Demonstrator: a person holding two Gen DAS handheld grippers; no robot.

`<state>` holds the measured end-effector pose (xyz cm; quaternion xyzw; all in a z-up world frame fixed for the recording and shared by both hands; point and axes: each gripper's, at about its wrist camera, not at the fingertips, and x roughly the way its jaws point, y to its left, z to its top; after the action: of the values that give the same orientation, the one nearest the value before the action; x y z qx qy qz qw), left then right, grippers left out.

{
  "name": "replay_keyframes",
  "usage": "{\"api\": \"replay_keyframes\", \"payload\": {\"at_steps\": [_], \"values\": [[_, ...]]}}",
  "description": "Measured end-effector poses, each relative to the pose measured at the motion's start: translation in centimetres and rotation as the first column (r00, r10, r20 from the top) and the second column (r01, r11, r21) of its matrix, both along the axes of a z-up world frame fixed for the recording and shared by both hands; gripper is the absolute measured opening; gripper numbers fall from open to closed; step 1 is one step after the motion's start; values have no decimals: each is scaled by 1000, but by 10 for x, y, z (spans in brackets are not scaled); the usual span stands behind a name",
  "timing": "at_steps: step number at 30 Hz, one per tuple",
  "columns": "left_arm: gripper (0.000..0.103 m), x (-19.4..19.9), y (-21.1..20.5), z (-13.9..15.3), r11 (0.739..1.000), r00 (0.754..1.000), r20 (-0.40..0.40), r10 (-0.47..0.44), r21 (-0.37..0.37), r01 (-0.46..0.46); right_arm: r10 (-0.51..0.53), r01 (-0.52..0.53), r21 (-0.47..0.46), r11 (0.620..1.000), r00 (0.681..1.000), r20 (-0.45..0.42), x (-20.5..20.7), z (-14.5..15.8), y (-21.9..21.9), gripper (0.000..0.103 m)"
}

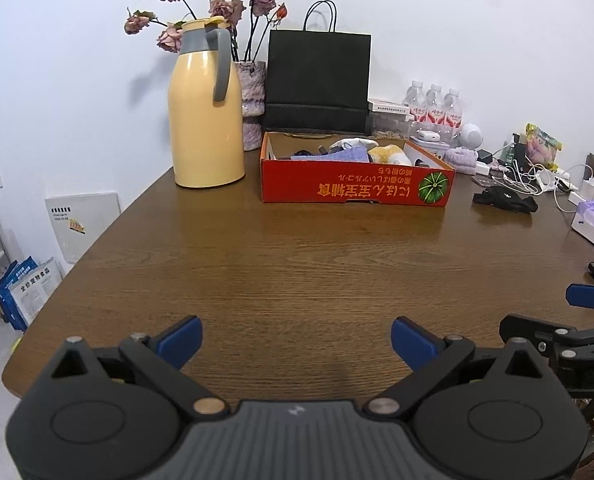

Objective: Organize objects

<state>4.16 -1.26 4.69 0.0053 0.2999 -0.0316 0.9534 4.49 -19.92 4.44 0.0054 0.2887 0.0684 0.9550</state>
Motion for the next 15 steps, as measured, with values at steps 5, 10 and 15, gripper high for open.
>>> {"api": "replay_keyframes", "payload": {"at_steps": [5, 10, 15], "values": [[101, -1, 0, 1, 1000, 1000, 4, 0, 4, 0, 7, -7, -5, 1000, 1000, 3, -1, -1, 1, 103], [101, -3, -2, 0, 1000, 1000, 3, -5, 8, 5, 1, -1, -5, 1000, 1000, 1, -1, -1, -2, 103], [101, -3, -1, 0, 1000, 1000, 1, -2, 10, 2, -2, 2, -4, 1000, 1000, 1, -1, -1, -1, 103]]}}
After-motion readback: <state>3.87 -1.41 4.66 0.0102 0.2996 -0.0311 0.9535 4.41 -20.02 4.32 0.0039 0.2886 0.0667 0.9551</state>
